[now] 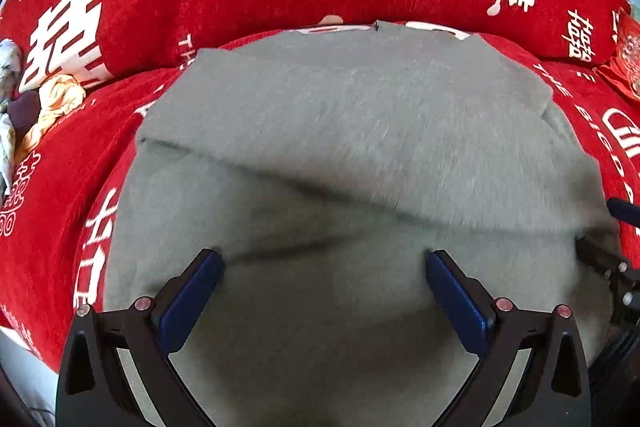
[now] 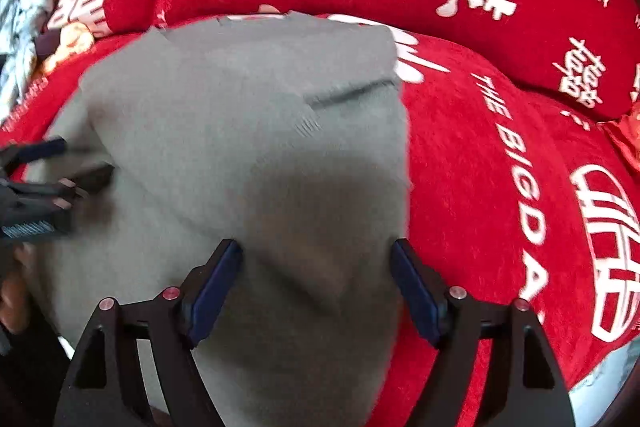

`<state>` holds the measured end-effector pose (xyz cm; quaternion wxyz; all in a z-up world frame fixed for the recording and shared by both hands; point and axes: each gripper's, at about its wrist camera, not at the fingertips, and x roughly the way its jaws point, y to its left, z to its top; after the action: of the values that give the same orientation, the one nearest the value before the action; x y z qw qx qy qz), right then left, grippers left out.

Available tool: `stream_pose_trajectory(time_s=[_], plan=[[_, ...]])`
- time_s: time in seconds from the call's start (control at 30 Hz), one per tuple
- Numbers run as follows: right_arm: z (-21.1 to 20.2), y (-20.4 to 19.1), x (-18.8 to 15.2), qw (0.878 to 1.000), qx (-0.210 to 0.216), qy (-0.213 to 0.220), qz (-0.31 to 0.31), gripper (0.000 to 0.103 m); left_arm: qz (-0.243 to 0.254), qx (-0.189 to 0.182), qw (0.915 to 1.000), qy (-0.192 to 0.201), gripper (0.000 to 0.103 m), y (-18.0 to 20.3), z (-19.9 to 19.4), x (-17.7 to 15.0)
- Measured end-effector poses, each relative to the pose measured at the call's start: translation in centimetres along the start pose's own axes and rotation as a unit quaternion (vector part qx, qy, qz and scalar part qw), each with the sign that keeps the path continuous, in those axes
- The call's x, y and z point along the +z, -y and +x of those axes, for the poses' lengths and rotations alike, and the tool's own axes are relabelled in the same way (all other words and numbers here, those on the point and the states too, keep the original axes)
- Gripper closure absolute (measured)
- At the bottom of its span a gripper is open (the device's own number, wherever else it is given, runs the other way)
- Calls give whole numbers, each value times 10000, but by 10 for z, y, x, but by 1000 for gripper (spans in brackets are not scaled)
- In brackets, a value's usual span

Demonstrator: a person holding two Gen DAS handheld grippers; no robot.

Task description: Fold small clothes

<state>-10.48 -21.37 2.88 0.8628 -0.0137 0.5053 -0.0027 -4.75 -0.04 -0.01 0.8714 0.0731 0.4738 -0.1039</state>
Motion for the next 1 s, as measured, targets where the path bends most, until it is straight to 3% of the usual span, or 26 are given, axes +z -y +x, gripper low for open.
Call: stream_pose_trajectory(time_s=[0.1,0.3,0.47,0.7,1.0], plan=[[-7,13,-5,9993,55,-89,363,21,-174,12,9998,-18,0,-11,-8,-4],[-26,1,16,9980,218,441,391,21,-525,12,9985,164,0,-29,-12,13],[-3,-21,18,9973,642,220,295,21,-689,188,9974,-92,0,-42,11,12],[-1,-36,-8,9975,174,512,-444,21,-569,236,9981,83,0,-45,4,-6],[-9,-28,-30,9977,204,601,-245,15,-719,131,9973,53,0,-50,-7,-27]])
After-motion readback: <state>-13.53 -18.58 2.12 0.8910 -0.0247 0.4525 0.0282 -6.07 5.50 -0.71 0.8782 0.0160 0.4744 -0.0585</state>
